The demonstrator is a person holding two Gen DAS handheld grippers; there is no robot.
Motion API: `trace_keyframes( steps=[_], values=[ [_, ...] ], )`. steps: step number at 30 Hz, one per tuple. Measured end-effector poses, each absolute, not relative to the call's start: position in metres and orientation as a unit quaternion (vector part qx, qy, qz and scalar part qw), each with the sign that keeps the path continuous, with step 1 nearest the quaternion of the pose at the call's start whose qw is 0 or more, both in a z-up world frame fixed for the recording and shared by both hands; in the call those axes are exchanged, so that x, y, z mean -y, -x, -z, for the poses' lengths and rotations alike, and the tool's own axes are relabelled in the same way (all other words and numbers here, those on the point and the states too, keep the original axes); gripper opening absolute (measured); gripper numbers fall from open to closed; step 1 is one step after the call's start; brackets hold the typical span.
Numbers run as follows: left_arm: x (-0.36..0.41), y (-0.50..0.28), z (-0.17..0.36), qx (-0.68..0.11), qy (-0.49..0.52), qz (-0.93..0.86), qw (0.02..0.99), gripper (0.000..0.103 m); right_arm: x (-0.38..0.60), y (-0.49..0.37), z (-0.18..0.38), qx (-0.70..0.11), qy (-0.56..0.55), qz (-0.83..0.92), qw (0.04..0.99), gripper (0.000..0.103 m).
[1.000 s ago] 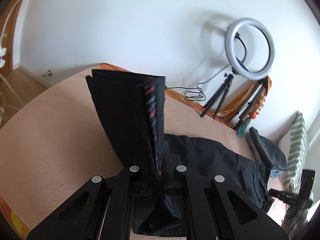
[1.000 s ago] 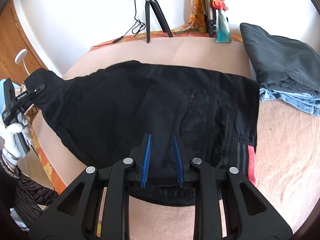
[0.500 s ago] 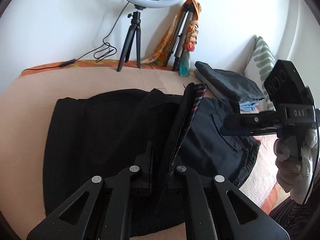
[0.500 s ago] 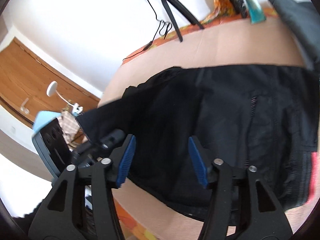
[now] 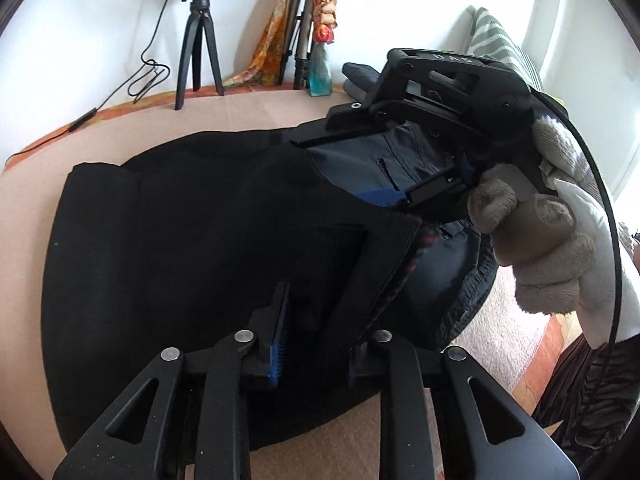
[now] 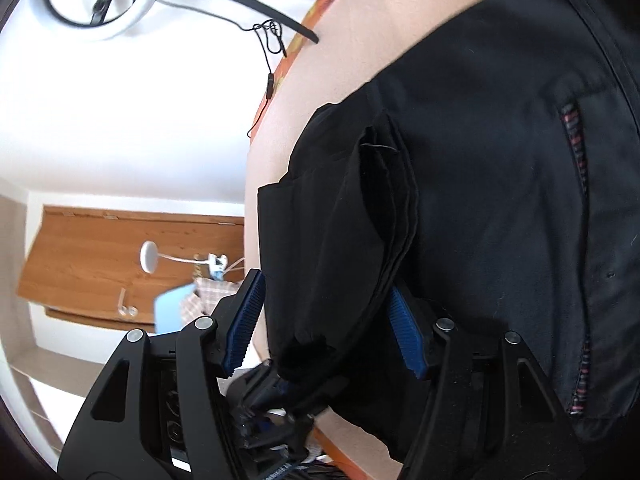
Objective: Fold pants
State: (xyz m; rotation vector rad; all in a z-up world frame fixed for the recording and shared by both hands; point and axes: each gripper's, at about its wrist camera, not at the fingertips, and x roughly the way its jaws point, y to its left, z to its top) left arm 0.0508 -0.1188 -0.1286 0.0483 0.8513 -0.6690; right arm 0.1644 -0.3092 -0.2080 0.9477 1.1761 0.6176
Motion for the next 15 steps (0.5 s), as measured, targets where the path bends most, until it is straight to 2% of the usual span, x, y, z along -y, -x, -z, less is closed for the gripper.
trace_keyframes(
  steps=[1, 8, 11, 12, 13, 15],
  values=[
    [0.119, -0.049, 0.129, -0.409, -0.018, 0.326, 0.852, 0.028, 0.312, -0.165, 0.209, -0.527, -0.422, -0.272, 0.686, 0.064],
    [0.124, -0.044, 0.131, -0.416, 0.036, 0.375, 0.828, 0.028, 0.306, -0.162, 0.199, -0.535, -0.36, -0.256, 0.72, 0.064],
    [0.132, -0.036, 0.128, -0.408, 0.04, 0.395, 0.822, 0.038, 0.299, -0.16, 0.197, -0.542, -0.33, -0.254, 0.73, 0.063],
    [0.135, -0.031, 0.126, -0.404, 0.038, 0.403, 0.82, 0.039, 0.299, -0.16, 0.197, -0.543, -0.319, -0.25, 0.735, 0.058],
    [0.137, -0.027, 0.123, -0.402, 0.034, 0.411, 0.818, 0.044, 0.297, -0.16, 0.197, -0.545, -0.309, -0.247, 0.739, 0.052],
    [0.136, -0.021, 0.119, -0.398, 0.04, 0.43, 0.809, 0.046, 0.295, -0.159, 0.196, -0.551, -0.282, -0.241, 0.747, 0.042]
  ],
)
